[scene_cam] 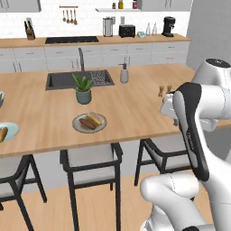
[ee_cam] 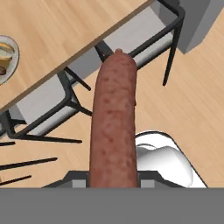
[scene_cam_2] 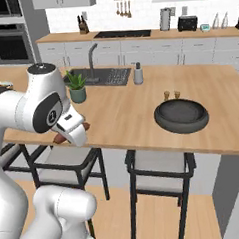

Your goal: Place one bun and one sausage from the bowl on each plate.

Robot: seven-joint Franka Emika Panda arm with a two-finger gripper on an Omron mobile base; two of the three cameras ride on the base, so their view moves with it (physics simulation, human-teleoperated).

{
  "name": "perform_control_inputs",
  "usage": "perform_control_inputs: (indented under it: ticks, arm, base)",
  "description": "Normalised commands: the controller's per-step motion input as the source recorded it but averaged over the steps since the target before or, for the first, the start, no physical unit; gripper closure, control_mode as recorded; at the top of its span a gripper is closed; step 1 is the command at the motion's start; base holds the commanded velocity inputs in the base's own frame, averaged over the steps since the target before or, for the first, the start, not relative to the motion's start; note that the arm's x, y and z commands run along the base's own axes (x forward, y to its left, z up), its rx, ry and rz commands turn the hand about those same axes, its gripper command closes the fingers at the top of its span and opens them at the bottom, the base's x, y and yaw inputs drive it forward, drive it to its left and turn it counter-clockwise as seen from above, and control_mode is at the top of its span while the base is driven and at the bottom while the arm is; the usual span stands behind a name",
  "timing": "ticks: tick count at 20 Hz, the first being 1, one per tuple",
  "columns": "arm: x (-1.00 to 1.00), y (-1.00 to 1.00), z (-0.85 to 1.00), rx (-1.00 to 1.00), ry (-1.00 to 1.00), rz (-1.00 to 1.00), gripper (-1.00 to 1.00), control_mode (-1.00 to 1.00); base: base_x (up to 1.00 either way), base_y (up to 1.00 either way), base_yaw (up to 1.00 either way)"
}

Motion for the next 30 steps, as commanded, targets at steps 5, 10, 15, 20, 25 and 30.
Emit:
perform_control_inputs:
  ticks: [5,10,15,20,25,30]
  arm:
    - [0.0,0.0,0.0,0.0,0.0,0.0,1.0,1.0]
    - [0.0,0.0,0.0,0.0,0.0,0.0,1.0,1.0]
    - [0.0,0.0,0.0,0.0,0.0,0.0,1.0,1.0]
    - [0.0,0.0,0.0,0.0,0.0,0.0,1.0,1.0]
    - [0.0,0.0,0.0,0.0,0.0,0.0,1.0,1.0]
    - [0.0,0.0,0.0,0.0,0.0,0.0,1.0,1.0]
  base:
    - [0.01,1.0,0.17]
    - [0.03,1.0,0.17]
    - [0.19,1.0,0.14]
    - [0.42,1.0,0.03]
    - [0.66,1.0,-0.08]
    - [1.0,0.54,-0.14]
